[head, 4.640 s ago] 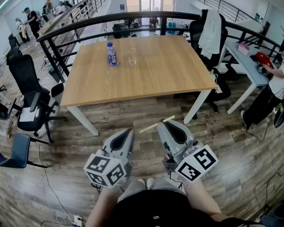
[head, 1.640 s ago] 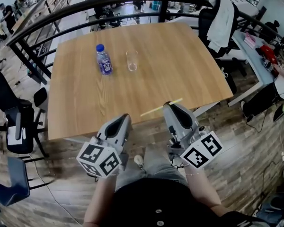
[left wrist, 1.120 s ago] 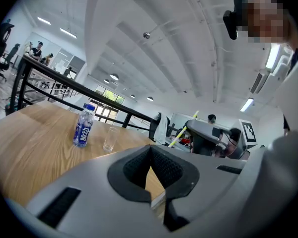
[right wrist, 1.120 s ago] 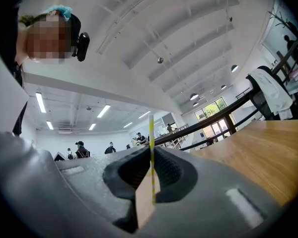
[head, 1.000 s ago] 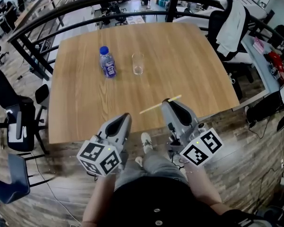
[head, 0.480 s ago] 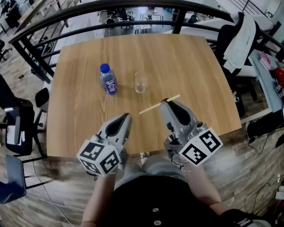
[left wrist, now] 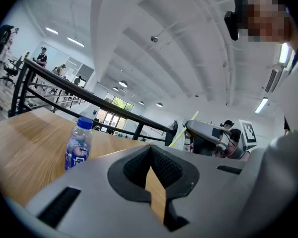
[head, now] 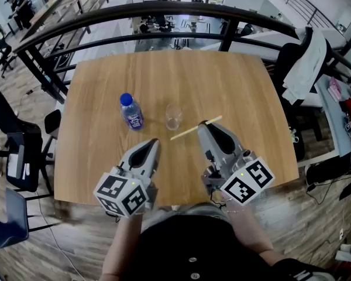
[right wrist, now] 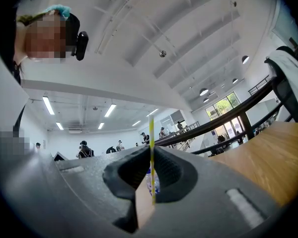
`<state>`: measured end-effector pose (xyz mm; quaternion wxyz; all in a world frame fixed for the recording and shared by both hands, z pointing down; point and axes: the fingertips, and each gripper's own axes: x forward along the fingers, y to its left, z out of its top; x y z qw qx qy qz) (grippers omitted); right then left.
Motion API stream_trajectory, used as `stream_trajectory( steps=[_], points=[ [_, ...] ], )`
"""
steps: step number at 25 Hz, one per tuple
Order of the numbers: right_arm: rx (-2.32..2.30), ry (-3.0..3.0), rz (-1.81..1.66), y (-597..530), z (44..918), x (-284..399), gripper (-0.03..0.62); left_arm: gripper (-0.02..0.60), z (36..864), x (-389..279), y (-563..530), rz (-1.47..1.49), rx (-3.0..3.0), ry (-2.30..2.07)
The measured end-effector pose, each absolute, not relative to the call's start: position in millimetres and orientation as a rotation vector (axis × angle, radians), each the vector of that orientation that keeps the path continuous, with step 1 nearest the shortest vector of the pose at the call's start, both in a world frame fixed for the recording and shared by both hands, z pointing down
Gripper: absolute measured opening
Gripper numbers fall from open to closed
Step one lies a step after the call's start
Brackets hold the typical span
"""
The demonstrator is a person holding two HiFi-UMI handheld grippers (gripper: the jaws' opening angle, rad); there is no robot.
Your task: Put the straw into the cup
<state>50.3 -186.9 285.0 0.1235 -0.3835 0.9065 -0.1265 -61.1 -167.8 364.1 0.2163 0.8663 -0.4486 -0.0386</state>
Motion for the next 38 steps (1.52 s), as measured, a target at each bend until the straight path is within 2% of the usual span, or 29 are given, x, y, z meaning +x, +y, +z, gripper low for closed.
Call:
stream_trajectory(
  steps=[15, 38],
  points=[
    [-1.055, 2.661, -0.434, -226.4, 295.7, 59.1, 0.02, 0.017, 373.5, -43.6, -196.1, -0.081, 2.379, -1.261],
    [-1.153, 2.63, -0.491, -241.3, 312.2, 48.9, 0.02, 0.017, 391.6, -58.9, -202.3, -0.04, 2.355, -1.183]
  ],
)
